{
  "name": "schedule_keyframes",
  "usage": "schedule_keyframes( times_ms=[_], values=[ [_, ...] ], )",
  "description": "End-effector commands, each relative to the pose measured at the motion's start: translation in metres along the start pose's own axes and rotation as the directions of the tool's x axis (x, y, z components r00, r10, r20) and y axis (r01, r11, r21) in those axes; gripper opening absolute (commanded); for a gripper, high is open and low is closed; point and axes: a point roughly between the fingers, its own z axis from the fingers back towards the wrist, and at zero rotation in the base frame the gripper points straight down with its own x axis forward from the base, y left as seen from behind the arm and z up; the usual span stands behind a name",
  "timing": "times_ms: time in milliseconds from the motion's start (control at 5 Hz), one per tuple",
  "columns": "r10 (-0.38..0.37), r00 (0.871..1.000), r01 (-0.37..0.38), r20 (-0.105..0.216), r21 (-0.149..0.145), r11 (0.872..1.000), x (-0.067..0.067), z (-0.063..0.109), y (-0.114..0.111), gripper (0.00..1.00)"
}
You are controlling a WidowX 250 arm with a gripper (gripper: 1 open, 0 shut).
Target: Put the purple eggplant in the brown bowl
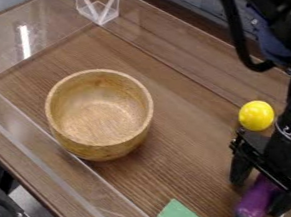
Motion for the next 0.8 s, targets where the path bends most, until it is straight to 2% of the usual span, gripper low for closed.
schedule_keyframes(
  times_ms=[0, 200, 400, 600],
  values=[
    [-0.003, 0.999, 0.004, 0.05, -0.016, 1.0, 0.0104, 0.0125, -0.0036, 1.0],
    [0.0, 0.999, 0.0, 0.05, -0.016, 1.0, 0.0117, 0.0116, -0.0033, 0.0],
    [0.007, 0.999, -0.006, 0.045, -0.018, 1.0, 0.0136, 0.0114, -0.0023, 0.0],
    [0.021, 0.999, -0.02, 0.036, -0.015, 1.0, 0.0093, 0.0199, 0.0007, 0.0]
  ],
)
